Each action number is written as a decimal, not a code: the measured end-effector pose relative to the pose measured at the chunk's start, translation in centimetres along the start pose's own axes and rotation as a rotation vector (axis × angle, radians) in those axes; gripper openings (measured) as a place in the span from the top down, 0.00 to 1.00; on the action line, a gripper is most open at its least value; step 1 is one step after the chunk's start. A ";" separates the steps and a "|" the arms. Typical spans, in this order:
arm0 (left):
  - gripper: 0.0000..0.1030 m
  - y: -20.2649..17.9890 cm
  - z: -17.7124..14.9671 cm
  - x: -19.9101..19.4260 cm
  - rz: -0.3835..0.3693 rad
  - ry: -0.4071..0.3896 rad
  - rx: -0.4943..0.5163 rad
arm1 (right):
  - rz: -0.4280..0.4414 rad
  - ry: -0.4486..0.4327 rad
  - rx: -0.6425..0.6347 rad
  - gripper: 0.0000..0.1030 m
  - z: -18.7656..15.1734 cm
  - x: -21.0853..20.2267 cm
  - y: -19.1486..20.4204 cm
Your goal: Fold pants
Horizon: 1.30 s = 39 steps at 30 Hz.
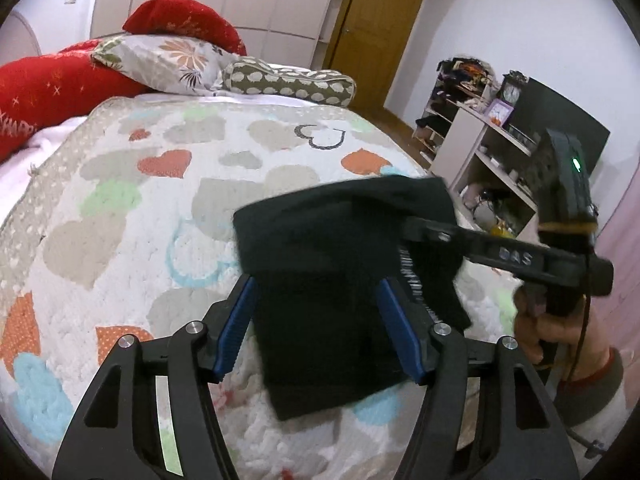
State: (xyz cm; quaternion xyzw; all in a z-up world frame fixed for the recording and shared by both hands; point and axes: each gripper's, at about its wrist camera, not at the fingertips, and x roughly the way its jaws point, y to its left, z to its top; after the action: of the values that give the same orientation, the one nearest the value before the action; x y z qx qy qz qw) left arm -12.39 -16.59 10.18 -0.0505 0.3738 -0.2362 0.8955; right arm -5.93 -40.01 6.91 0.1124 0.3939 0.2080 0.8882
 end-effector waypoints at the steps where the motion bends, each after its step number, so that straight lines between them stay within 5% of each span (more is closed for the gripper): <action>1: 0.38 0.0 -0.1 0.8 0.008 0.021 -0.005 | -0.028 0.010 0.015 0.75 -0.2 0.1 -0.8; 3: 0.38 -0.1 -0.6 2.8 0.033 0.072 0.003 | -0.050 0.042 0.056 0.71 -0.7 1.3 -2.6; 5: 0.38 -0.2 -1.6 5.5 0.062 0.155 0.010 | -0.132 0.083 0.090 0.41 -1.2 2.4 -3.9; 8: 0.38 0.1 -1.6 5.1 0.055 0.150 0.006 | -0.132 0.047 0.089 0.41 -1.0 0.7 -4.1; 11: 0.38 0.5 -0.7 4.2 0.079 0.130 -0.005 | -0.253 -0.017 0.041 0.41 0.0 -2.0 -3.3; 20: 0.38 0.7 2.3 6.5 0.165 0.110 -0.003 | -0.073 0.005 -0.037 0.41 1.4 0.8 0.8; 26: 0.38 1.1 2.3 9.3 0.164 0.163 -0.016 | -0.202 0.077 -0.036 0.41 -0.4 3.6 -1.9; 30: 0.38 0.6 2.1 10.2 0.165 0.172 0.003 | -0.108 0.094 0.098 0.41 -1.7 3.9 -5.4; 39: 0.38 0.2 1.9 9.0 0.193 0.165 0.013 | -0.150 0.020 0.011 0.41 -0.7 0.1 -2.1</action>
State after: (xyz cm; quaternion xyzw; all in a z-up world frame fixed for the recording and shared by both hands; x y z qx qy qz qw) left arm -5.53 -20.76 5.71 0.0114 0.4479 -0.1545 0.8806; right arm -5.79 -41.76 5.63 0.0854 0.4112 0.1398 0.8967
